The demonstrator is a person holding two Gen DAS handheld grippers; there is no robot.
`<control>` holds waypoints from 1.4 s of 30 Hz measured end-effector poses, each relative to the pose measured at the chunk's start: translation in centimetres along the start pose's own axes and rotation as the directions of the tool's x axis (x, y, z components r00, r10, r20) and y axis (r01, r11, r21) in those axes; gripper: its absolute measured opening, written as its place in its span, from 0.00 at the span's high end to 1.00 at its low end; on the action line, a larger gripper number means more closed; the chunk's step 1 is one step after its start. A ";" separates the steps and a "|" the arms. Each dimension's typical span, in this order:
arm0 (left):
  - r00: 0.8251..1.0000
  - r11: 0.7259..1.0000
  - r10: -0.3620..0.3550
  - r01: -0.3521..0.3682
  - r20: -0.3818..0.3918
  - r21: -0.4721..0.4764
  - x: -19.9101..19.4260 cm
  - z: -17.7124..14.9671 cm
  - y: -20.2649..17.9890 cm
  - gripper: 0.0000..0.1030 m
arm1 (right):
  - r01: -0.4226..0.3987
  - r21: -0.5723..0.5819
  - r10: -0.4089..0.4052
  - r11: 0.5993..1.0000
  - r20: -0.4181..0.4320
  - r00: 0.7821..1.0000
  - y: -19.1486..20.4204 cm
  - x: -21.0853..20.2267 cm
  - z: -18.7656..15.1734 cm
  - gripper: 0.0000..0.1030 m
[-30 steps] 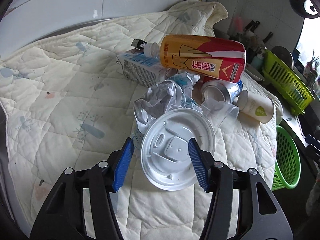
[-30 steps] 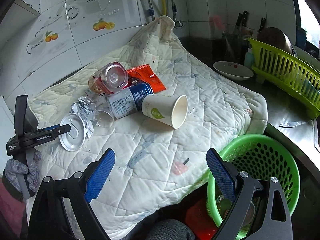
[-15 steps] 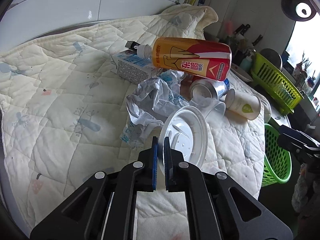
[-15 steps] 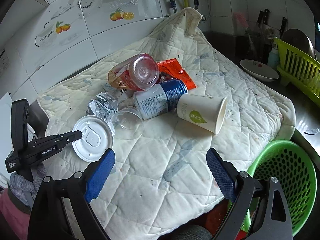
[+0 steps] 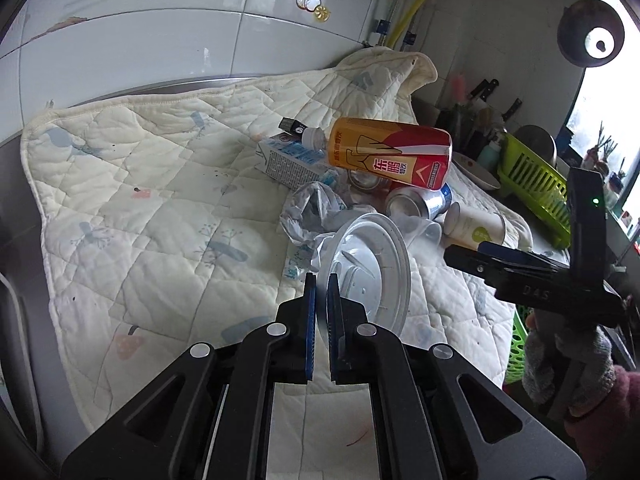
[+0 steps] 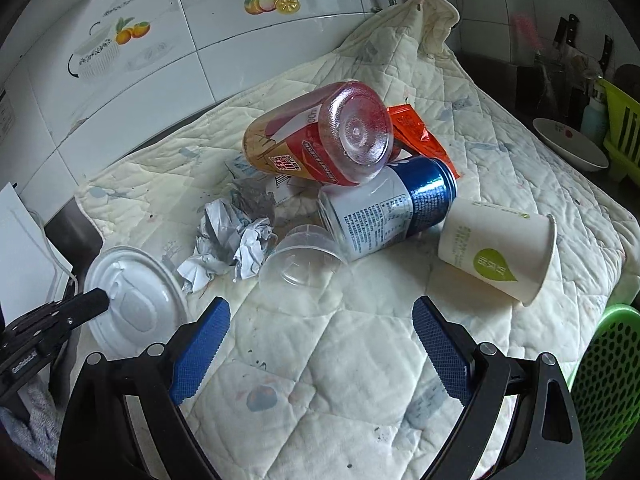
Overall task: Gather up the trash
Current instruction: 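Grasp the clear plastic cup with the right tool while the left tool holds the white lid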
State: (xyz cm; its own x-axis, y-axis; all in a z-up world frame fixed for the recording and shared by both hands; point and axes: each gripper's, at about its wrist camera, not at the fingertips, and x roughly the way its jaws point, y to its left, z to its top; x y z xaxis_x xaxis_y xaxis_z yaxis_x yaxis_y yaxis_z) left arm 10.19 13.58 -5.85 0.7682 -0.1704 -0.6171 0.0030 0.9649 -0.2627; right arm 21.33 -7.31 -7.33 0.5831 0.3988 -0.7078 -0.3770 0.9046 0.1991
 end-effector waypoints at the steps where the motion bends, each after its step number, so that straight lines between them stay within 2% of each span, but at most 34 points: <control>1: 1.000 1.000 0.001 -0.001 0.003 -0.006 -0.2 0.0 0.2 0.96 | -0.004 0.001 0.004 1.000 -0.003 1.000 0.1 0.5 0.1 0.13; 12: 1.000 0.999 -0.002 0.002 0.014 -0.036 -0.6 -0.1 1.2 0.96 | 0.020 0.045 -0.018 0.999 -0.046 0.999 -0.1 4.9 0.9 0.13; 18: 1.000 0.999 -0.007 0.007 0.011 -0.034 -0.5 -0.2 1.0 0.96 | 0.004 0.041 -0.002 0.999 -0.061 0.998 -0.2 5.8 0.8 0.29; 20: 1.000 0.999 -0.009 0.009 0.009 -0.033 -0.5 -0.2 0.8 0.96 | -0.003 0.034 0.005 0.999 -0.058 0.998 0.0 5.6 0.6 0.37; 22: 1.000 0.999 -0.013 0.013 0.009 -0.032 -0.5 -0.1 0.5 0.96 | -0.009 0.031 0.011 0.999 -0.055 0.998 0.1 5.1 0.4 0.40; 33: 0.999 0.999 -0.033 0.033 0.011 -0.018 -0.7 -0.1 -0.8 0.96 | -0.052 0.048 0.054 0.997 -0.026 0.998 -0.9 2.4 -0.8 0.41; 38: 0.998 0.998 -0.056 0.056 0.010 0.000 -0.6 0.1 -2.0 0.96 | -0.062 0.056 0.063 0.996 -0.002 0.998 -1.6 -0.4 -2.1 0.41; 42: 0.996 0.995 -0.090 0.090 0.001 0.034 -0.1 0.0 -3.9 0.96 | -0.030 0.064 0.028 0.997 0.033 0.999 -3.1 -3.7 -3.5 0.41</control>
State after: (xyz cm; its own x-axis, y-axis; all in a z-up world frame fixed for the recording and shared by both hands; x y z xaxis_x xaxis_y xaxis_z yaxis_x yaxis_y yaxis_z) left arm 10.09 9.83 -4.73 0.7656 -0.2567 -0.5899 0.0939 0.9517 -0.2922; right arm 17.82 -12.15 -7.72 0.5953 0.4290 -0.6794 -0.3479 0.8998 0.2634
